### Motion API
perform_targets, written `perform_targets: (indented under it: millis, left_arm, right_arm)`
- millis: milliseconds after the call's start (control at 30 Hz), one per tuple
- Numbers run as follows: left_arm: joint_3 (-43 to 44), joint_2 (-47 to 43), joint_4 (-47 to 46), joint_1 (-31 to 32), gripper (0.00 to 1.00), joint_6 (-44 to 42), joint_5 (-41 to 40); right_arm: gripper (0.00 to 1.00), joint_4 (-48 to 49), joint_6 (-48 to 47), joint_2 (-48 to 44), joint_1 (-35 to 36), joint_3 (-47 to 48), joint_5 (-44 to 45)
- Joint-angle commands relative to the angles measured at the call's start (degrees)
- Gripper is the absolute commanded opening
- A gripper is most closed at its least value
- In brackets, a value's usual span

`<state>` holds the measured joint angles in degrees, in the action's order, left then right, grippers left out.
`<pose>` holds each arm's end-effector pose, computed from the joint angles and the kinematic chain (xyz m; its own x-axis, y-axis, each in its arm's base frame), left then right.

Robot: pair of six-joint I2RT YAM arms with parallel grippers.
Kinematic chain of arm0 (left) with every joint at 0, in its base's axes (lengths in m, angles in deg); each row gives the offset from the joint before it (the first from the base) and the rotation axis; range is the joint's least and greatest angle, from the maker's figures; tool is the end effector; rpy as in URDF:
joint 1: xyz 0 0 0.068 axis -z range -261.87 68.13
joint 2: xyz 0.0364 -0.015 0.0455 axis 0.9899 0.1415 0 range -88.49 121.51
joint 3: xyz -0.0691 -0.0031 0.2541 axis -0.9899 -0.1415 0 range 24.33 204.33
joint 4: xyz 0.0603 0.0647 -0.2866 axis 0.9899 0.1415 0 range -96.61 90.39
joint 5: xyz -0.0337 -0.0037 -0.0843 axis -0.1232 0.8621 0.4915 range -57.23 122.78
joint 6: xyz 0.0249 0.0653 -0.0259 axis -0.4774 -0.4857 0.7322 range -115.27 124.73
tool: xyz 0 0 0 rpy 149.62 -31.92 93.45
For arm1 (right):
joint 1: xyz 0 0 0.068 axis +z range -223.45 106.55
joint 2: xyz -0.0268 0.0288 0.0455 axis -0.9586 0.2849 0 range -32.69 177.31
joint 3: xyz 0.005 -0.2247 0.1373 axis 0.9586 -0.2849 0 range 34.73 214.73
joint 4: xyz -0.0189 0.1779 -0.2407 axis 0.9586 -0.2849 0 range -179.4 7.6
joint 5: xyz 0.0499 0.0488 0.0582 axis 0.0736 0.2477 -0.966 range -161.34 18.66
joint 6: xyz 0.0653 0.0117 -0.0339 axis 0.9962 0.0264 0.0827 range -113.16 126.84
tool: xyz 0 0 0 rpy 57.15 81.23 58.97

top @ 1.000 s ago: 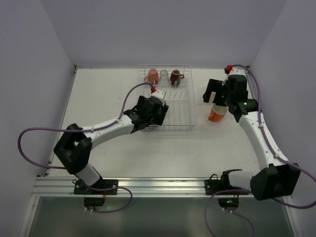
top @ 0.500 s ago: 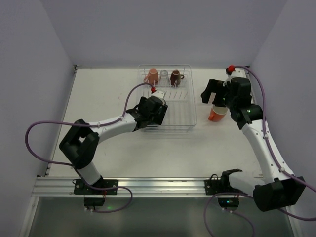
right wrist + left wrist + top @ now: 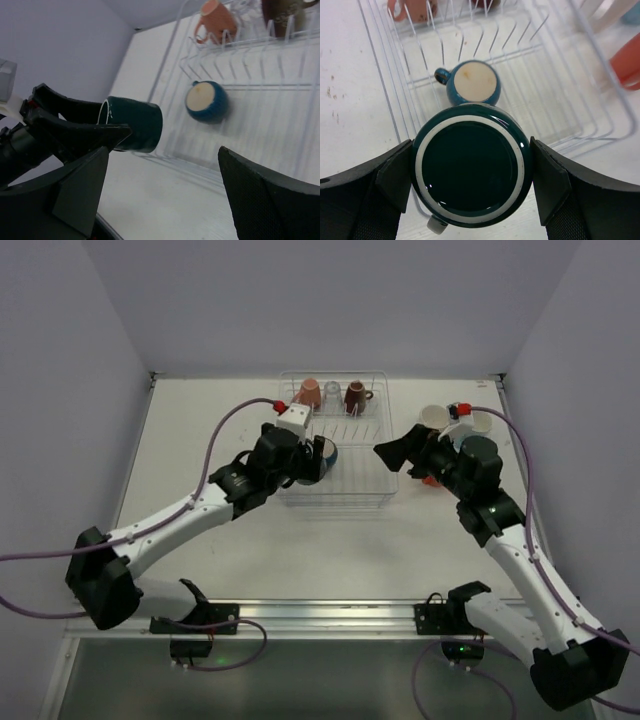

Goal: Unload the cups from the dish rack

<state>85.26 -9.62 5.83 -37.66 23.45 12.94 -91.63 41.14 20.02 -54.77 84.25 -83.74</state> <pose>0.2842 -0.2467 0.2648 -0.4866 0.0522 -0.8720 0.3061 0.9451 -0.1143 0.2670 0.1044 0.3308 -0.4566 0.4267 -0.7807 -0.3076 0.7477 0.5885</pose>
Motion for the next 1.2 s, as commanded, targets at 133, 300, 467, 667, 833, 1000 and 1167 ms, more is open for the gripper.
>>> perform_targets:
  millis: [133,300,467,667,833,1000,1167]
  left_arm:
    - [-7.46,-18.56,-16.44,-0.35,0.18,10.96,8.66]
    - [-14.25,-25.68,-26.94,-0.44,0.17,17.74,15.7]
    - [-18.2,-28.59,-35.55,-0.44,0.16,23.99,19.47]
    - [-22.51,-30.62,-44.52,-0.44,0.17,28.74,22.2]
    - [-24.54,-30.53,-48.21,-0.44,0.18,30.49,23.87]
    - [-25.33,-30.62,-48.92,-0.44,0.36,31.11,23.88]
    - [-22.62,-31.93,-43.41,-0.44,0.81,28.22,21.96]
  right_arm:
    - [0.91,35.83,23.51,2.57,5.4,-8.99,-19.31]
    - [0.83,48.32,30.11,5.3,9.27,-12.25,-23.01]
    - [0.74,53.43,32.75,7.23,11.81,-11.72,-24.86]
    - [0.66,61.87,37.76,10.22,13.66,-11.72,-25.65]
    - [0.55,66.79,40.13,12.33,14.55,-10.85,-26.01]
    - [0.06,74.96,44.17,12.33,14.46,-13.48,-22.76]
    - [0.0,72.27,43.66,9.97,13.85,-14.1,-23.45]
